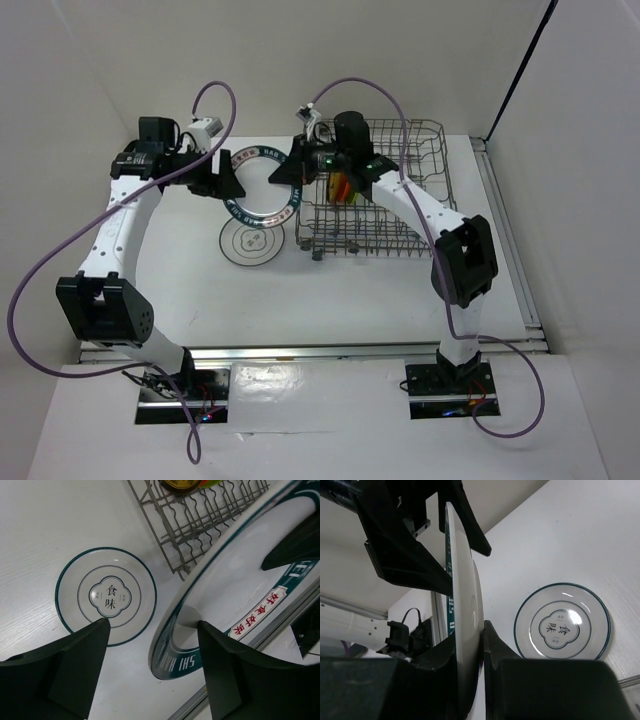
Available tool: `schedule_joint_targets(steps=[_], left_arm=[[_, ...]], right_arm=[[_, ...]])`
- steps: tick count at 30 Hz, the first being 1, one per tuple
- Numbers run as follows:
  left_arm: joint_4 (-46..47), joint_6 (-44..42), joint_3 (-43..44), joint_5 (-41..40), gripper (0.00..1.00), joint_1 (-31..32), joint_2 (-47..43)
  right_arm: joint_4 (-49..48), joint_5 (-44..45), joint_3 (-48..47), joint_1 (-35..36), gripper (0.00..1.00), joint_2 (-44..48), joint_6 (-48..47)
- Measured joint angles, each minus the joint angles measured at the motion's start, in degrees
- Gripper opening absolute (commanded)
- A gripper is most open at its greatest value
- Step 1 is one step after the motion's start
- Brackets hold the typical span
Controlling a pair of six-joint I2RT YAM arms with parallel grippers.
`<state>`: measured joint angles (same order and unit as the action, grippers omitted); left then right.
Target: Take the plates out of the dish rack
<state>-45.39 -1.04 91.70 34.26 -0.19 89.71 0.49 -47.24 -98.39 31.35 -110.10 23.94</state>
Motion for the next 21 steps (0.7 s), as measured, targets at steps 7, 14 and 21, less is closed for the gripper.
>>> schedule_joint_targets(steps=[7, 14, 21], left_arm=[[-4.0, -0.5, 0.3, 9.0, 0.00, -0.6, -0.5], [-6.9, -2.1, 1.4, 11.8, 0.00, -2.2, -0.7], [-7.7, -2.2, 1.3, 10.6, 0.00, -9.1, 0.7]], right_arm=[[-4.3, -2.6, 2.8, -1.0, 0.00, -0.1, 0.1], [-4.0, -2.1, 2.4, -0.5, 0.52, -0.2, 0.2], [9.0, 12.7, -5.9, 2.9, 0.75, -0.9, -4.4]])
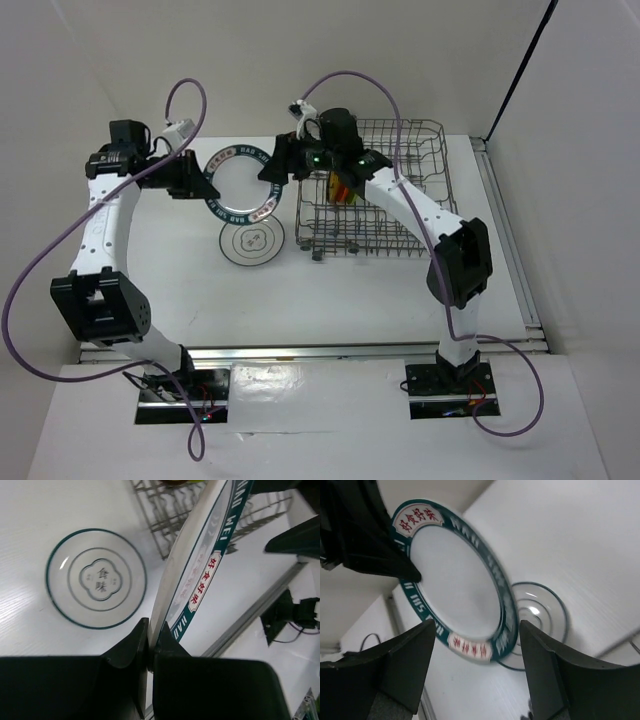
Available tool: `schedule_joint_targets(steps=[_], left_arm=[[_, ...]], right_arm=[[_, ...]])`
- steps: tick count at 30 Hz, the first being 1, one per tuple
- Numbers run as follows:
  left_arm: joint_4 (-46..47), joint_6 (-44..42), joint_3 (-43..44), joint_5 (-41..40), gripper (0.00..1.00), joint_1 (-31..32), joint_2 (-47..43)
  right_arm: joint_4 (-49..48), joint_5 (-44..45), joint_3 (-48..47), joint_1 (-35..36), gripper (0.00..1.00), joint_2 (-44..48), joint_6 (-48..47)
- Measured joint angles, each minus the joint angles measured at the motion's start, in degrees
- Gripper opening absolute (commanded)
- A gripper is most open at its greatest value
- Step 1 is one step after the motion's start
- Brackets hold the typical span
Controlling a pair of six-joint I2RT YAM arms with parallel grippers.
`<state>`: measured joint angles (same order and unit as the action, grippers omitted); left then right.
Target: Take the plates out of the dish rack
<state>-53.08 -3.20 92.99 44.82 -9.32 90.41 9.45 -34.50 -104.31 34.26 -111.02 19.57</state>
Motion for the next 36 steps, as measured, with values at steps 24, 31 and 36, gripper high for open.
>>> schedule_joint_targets(steps=[24, 31, 36], left_arm=[[-4.3, -6.0, -0.6, -9.1, 0.27, 0.6, 23.5], [-7.9, -7.5, 1.1, -7.4, 0.42, 1.2, 28.4], [-8.1, -7.6, 1.1, -10.3, 0.51, 3.3, 28.3]], right_arm=[[11.2, 35.3, 13.4, -1.0, 0.75, 18.7, -2.5], [11.8, 37.1, 14.0, -1.0, 0.75, 19.0, -3.0], [13.4, 39.5, 14.0, -1.0, 0.76, 19.0, -3.6]])
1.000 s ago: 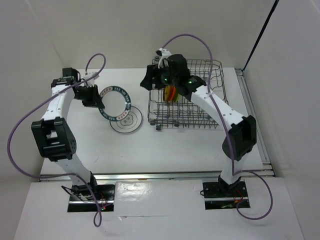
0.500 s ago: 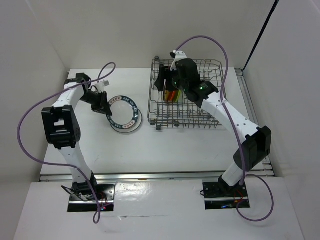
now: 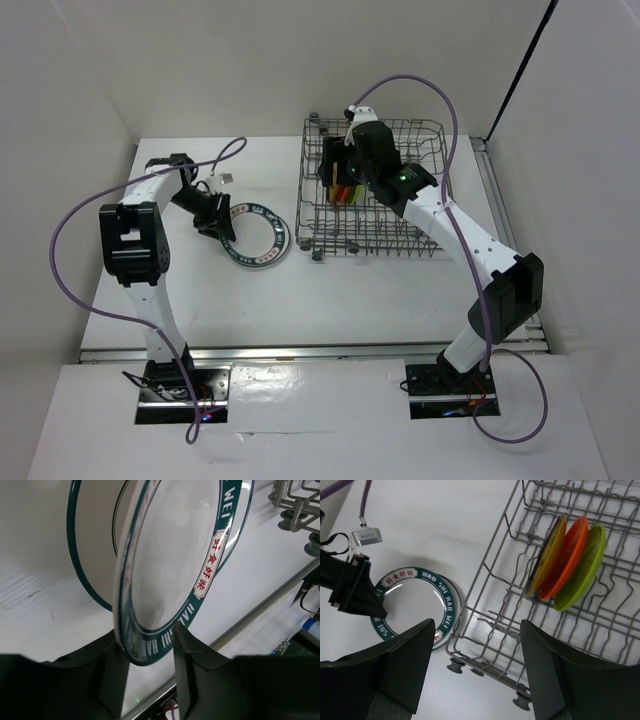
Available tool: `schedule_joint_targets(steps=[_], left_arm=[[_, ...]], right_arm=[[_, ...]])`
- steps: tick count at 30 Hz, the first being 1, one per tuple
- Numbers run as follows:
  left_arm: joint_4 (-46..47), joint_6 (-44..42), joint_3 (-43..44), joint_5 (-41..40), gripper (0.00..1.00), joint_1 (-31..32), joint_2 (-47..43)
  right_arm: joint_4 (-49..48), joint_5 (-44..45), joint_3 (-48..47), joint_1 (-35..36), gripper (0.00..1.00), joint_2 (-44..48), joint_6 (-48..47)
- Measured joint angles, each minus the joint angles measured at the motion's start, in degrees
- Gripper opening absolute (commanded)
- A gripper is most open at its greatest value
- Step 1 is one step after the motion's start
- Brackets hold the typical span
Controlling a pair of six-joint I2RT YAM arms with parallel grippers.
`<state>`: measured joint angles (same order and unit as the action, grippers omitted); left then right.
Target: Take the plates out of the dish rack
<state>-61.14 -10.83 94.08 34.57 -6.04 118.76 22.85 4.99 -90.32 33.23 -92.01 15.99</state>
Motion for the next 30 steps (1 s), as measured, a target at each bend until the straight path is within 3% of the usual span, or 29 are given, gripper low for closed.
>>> schedule_joint_targets(steps=[7, 8, 9, 20, 24, 28, 30], left_arm=[[-0.9, 0.0, 0.9, -6.6, 0.66, 2.1, 0.0], [-1.0, 0.0, 1.1, -7.6, 0.79, 2.4, 0.0], [-1.0, -0.3, 1.2, -8.7, 0.85, 2.6, 0.0], [-1.8, -0.9, 1.8, -16.6, 0.91, 6.2, -0.1], [-1.9, -0.5, 3.8, -17.2, 0.91, 6.5, -1.2], [-1.6, 0.5, 6.1, -17.1, 0.91, 6.5, -3.8], [-1.6, 0.7, 6.5, -17.1, 0.91, 6.4, -5.3]], right_arm=[[4.3, 3.6, -1.2, -0.1, 0.76, -0.3, -0.3], [4.5, 3.8, -1.3, -0.1, 0.76, -0.3, -0.4], [4.7, 4.1, -1.3, -0.2, 0.76, -0.3, -0.4], [5.9, 7.5, -1.4, -4.6, 0.75, -1.2, 0.0], [6.4, 9.2, -3.3, -8.5, 0.66, -5.8, 0.2], [6.9, 10.2, -7.3, -10.7, 0.48, -13.6, 0.0], [7.1, 10.7, -9.1, -10.7, 0.47, -17.5, 0.0]])
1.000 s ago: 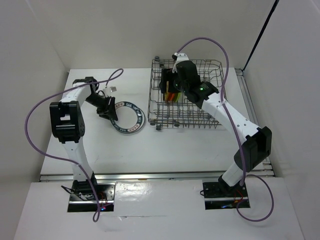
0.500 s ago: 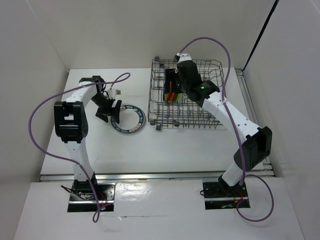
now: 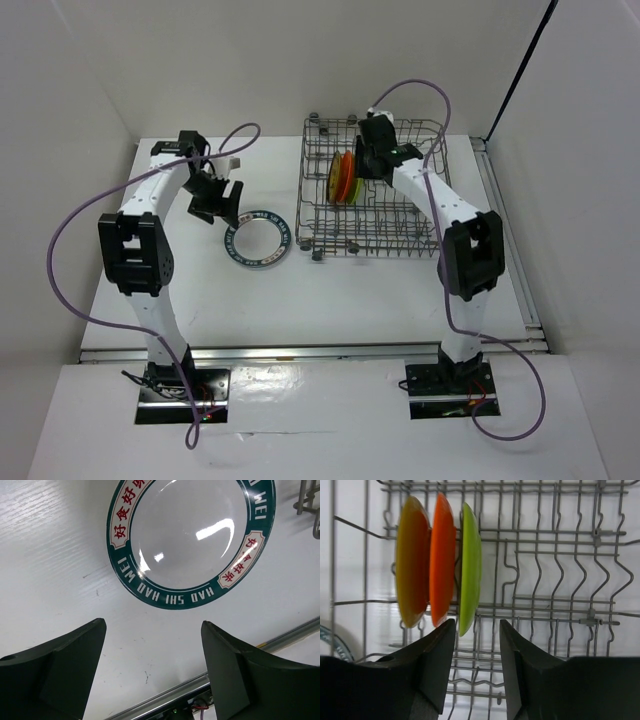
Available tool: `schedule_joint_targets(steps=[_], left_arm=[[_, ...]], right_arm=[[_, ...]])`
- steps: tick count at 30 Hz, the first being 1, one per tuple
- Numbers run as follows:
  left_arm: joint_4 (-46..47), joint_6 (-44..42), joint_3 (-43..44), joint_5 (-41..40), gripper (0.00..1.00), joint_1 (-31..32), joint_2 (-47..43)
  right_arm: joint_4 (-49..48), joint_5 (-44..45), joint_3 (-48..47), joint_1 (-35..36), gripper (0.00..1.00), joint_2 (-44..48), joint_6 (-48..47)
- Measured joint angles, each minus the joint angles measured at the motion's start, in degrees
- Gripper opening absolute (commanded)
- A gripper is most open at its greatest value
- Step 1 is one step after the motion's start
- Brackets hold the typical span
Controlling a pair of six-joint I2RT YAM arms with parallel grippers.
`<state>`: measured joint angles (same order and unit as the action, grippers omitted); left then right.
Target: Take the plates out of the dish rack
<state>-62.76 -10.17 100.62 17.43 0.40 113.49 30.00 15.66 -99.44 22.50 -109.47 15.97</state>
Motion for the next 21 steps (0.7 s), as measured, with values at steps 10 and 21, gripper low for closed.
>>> schedule_joint_targets(steps=[10, 21], left_arm=[[0.0, -0.1, -3.0, 0.0, 0.91, 0.0, -3.2], [-0.3, -0.1, -2.8, 1.1, 0.91, 0.0, -5.9]], right_arm=[[1.8, 1.3, -8.3, -0.3, 0.47, -11.7, 1.4], [2.3, 3.5, -9.4, -0.3, 0.09, -16.6, 3.0]])
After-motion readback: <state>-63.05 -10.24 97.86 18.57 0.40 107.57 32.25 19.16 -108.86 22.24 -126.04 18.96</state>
